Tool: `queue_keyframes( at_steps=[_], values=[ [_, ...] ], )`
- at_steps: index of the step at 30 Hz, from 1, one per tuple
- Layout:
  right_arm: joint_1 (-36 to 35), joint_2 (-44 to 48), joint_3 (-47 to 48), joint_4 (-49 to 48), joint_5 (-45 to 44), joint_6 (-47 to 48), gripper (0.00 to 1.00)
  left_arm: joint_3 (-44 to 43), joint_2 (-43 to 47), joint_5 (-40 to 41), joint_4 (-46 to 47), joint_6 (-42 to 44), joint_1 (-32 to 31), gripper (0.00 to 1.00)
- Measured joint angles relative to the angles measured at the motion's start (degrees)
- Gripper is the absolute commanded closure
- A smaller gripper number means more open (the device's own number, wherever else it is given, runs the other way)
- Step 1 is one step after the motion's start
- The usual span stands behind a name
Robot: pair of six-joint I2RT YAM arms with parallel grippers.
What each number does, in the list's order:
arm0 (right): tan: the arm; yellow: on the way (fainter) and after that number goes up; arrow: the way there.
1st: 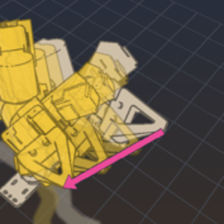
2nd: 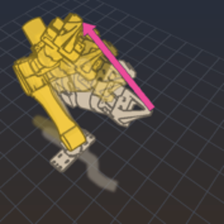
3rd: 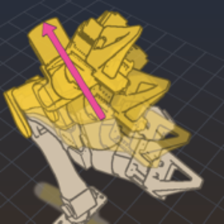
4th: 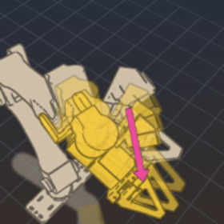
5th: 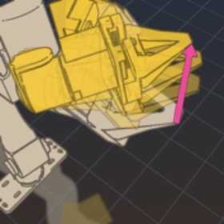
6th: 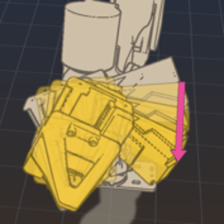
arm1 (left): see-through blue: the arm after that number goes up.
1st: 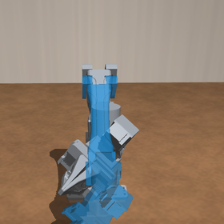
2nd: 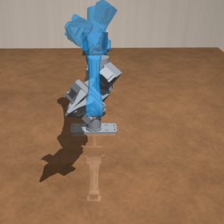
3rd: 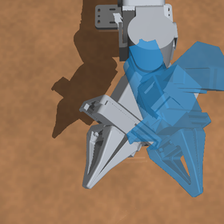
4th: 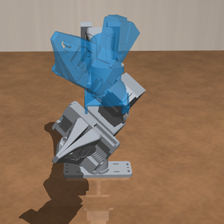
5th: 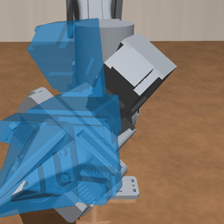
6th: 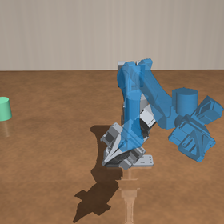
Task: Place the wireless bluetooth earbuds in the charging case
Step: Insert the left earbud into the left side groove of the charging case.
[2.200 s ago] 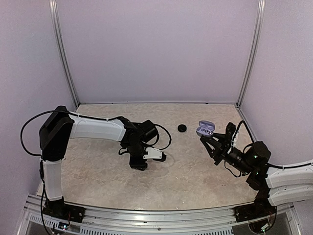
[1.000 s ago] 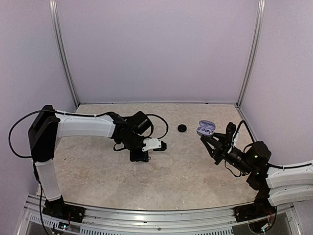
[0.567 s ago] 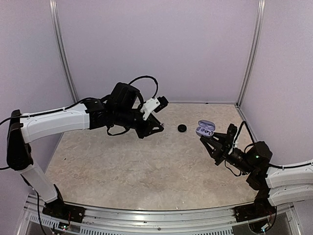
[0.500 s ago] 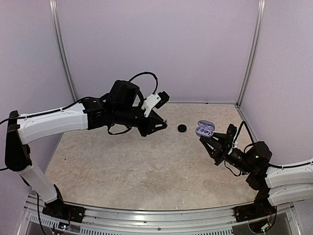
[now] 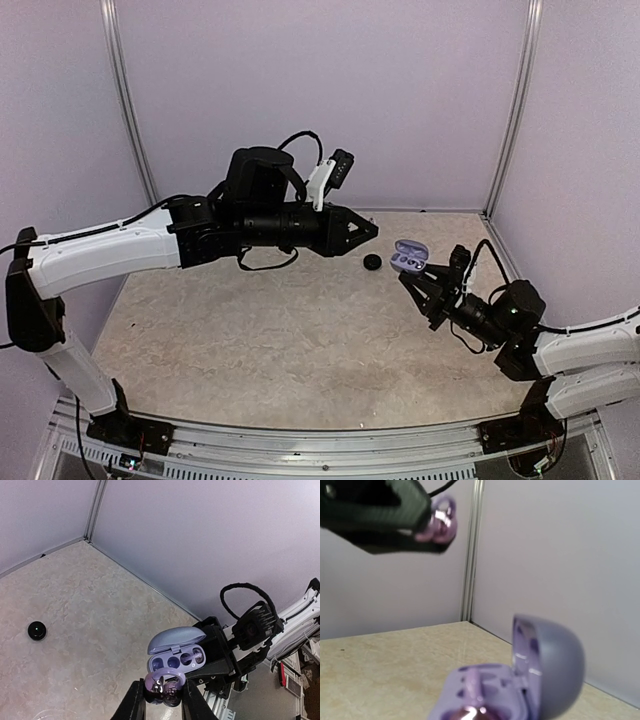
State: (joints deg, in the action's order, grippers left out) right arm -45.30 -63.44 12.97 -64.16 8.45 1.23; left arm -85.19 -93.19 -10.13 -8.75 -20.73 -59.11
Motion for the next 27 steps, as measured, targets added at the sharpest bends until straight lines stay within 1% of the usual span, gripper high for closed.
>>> queue_keyframes(
  at_steps=[7,17,27],
  values=[
    [-0.1,-2.0,1.5,-0.1,-0.6,-0.4,1.0,-3.3,-3.1,2.0,0.3,-5.9,-1.8,0.78],
    [-0.7,-4.2,2.2,-1.7,-0.5,-2.4,1.0,-8.3,-7.6,7.5,-4.3,-6.9,-4.4,0.77],
    [-0.8,-5.1,2.3,-3.4,-0.3,-4.0,1.0,-10.8,-10.0,10.6,-7.9,-6.8,-4.7,0.74]
  ],
)
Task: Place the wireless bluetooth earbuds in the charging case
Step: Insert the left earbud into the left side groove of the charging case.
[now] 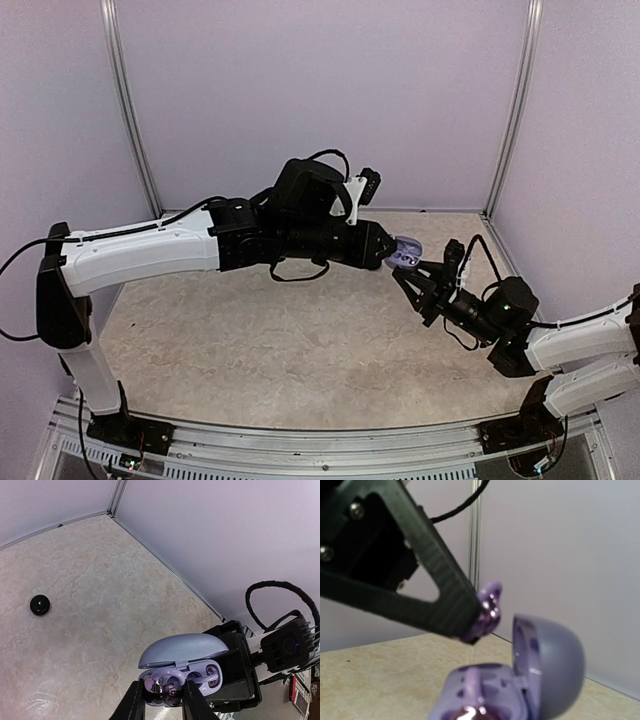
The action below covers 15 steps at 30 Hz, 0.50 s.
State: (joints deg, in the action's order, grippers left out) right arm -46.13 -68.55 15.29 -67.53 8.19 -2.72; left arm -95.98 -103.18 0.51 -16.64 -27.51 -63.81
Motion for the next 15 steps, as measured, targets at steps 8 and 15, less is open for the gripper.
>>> queue_keyframes(
  at_steps=[8,15],
  values=[
    [0.0,-1.7,0.1,-1.4,0.6,-1.0,1.0,-0.2,-0.9,0.4,-1.3,0.5,-0.4,0.72],
    [-0.2,-2.4,0.1,-2.3,1.1,-1.4,1.0,-0.2,-0.9,0.5,-1.4,0.5,-0.5,0.7]
  ],
)
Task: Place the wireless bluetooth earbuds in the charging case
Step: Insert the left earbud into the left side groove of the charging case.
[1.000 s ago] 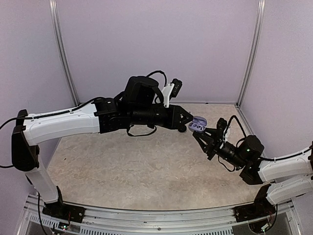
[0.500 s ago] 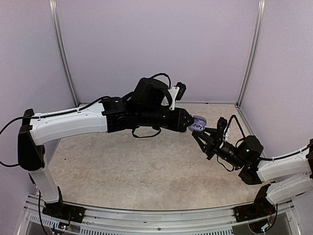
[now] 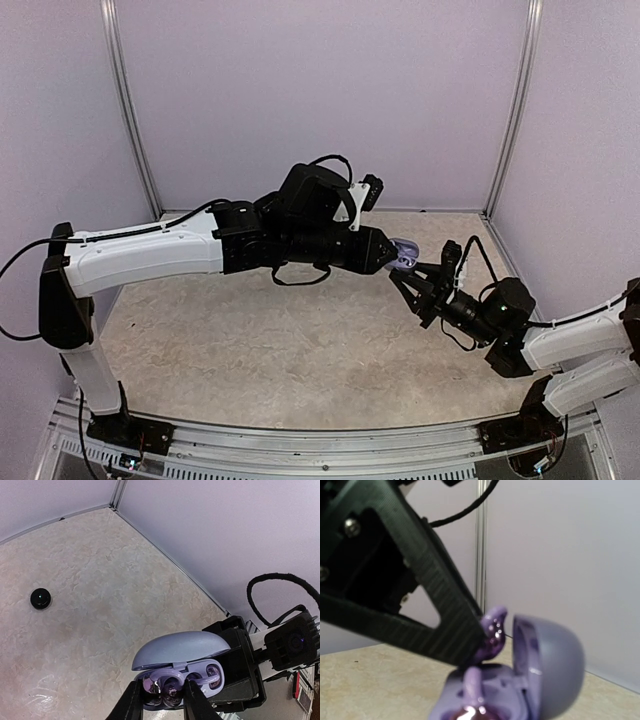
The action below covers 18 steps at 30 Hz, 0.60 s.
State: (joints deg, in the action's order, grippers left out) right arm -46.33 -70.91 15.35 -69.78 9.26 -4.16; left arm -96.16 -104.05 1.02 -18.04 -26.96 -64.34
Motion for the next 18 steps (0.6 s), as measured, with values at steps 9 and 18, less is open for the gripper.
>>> queue_keyframes(
  at_steps=[9,18],
  values=[
    [0.0,-0.3,0.0,-0.6,0.0,-0.3,1.0,-0.8,-0.6,0.0,0.0,0.0,0.0,0.65],
    [0.0,-0.5,0.0,-1.1,0.0,-0.9,1.0,-1.0,-0.6,-0.2,0.0,0.0,-0.1,0.6]
  ],
)
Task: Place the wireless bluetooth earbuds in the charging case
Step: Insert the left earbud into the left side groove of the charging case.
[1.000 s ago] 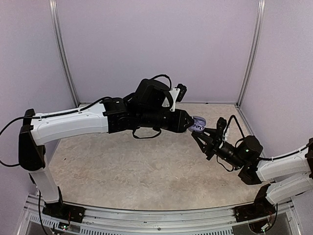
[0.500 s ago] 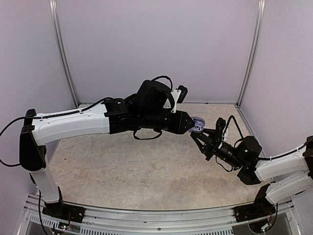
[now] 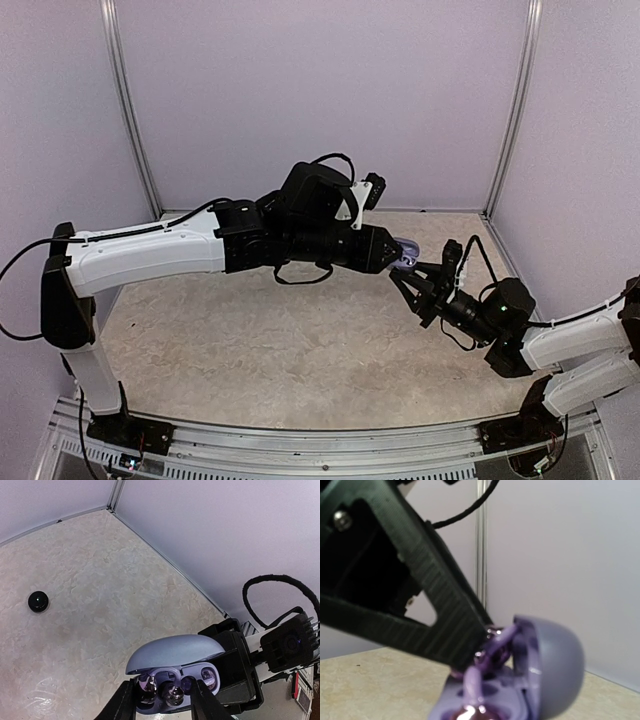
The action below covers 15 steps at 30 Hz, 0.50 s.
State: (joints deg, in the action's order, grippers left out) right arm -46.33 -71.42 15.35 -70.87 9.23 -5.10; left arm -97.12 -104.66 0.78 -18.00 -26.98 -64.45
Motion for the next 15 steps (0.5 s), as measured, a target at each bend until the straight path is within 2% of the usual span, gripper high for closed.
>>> queue_keyframes(
  at_steps=[15],
  values=[
    [0.0,0.0,-0.3,-1.4,0.0,-1.3,1.0,-0.6,0.0,-0.2,0.5,-1.1,-0.2,0.51]
  ],
)
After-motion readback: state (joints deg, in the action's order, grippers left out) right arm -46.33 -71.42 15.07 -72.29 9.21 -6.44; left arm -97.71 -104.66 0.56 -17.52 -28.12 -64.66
